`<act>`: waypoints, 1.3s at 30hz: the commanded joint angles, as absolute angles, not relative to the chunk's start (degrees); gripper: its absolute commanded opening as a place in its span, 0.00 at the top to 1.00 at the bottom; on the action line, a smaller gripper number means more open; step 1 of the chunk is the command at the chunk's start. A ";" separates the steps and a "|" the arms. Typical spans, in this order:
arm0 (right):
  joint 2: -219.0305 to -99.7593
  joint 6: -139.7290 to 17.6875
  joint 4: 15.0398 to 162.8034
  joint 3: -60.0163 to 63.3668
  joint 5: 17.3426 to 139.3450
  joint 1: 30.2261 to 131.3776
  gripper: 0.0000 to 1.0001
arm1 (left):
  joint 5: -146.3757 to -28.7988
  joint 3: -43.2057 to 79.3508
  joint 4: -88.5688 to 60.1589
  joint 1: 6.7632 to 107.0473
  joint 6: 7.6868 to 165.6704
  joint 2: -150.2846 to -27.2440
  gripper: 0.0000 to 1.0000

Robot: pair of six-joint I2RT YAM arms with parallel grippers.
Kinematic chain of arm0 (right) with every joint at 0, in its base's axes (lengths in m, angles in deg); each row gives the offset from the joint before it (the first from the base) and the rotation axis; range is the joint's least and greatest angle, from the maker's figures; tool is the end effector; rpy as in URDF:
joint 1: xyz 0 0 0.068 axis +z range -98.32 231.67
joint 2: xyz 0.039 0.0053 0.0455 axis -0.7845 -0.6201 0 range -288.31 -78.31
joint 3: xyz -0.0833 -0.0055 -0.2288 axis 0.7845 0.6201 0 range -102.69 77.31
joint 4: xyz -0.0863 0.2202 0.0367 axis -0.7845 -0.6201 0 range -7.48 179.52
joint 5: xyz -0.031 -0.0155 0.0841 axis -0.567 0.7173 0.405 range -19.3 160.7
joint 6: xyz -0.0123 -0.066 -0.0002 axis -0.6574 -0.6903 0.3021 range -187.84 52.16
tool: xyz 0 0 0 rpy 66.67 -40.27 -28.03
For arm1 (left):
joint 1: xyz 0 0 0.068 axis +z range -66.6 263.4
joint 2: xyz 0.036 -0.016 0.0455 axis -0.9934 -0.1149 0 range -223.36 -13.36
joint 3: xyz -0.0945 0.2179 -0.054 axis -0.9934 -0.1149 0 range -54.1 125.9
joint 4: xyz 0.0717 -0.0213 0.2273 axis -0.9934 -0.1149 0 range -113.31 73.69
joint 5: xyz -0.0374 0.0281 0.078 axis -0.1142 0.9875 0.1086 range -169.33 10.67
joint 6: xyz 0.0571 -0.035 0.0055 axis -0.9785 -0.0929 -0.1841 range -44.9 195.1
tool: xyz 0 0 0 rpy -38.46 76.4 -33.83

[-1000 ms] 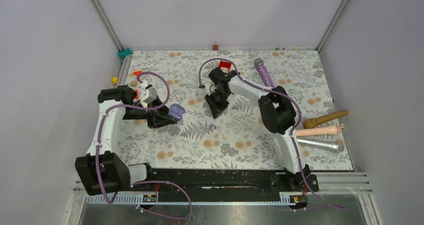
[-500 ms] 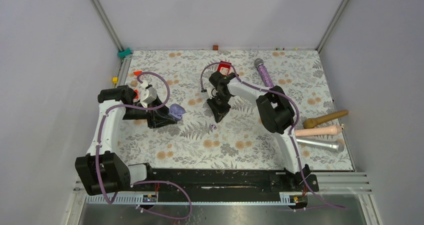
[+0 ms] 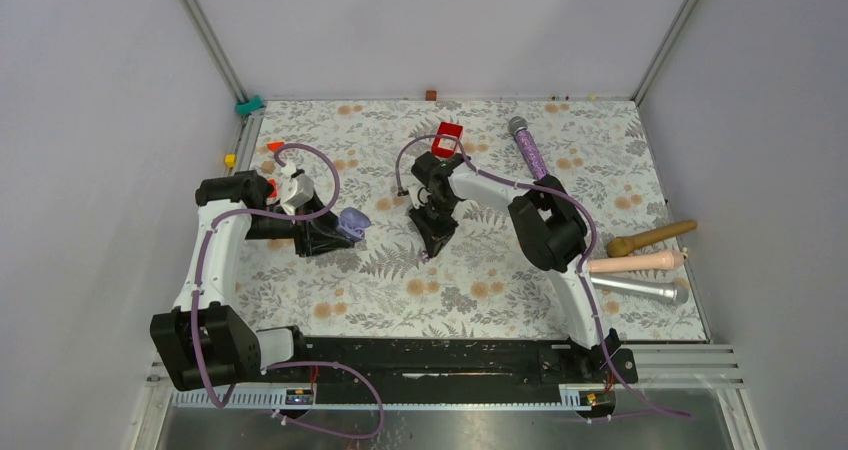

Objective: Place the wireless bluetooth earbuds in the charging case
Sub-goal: Pick up the left earbud from the center of the board.

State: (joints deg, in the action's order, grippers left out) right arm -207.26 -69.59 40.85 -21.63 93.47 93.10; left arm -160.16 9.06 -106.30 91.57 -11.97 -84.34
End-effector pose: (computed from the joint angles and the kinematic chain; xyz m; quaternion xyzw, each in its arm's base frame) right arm 0.2958 0.2887 0.1155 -0.3771 0.8999 0.2176 0.0243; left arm 0.1659 -0.0297 0.2819 0.4485 0.6146 -0.4743 0.4428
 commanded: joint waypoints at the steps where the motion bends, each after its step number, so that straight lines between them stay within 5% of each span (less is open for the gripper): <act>1: -206.15 -68.23 39.19 -19.75 94.15 93.81 0.78 | -163.21 8.97 -108.50 91.91 -14.17 -83.85 1.00; 39: -204.40 -56.47 53.89 -11.35 104.93 86.72 0.74 | -163.08 8.86 -108.56 92.00 -14.33 -83.49 1.00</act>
State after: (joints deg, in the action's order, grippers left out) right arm -204.83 -57.79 50.67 -11.88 106.78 86.85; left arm -160.16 9.04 -106.30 91.57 -12.12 -84.34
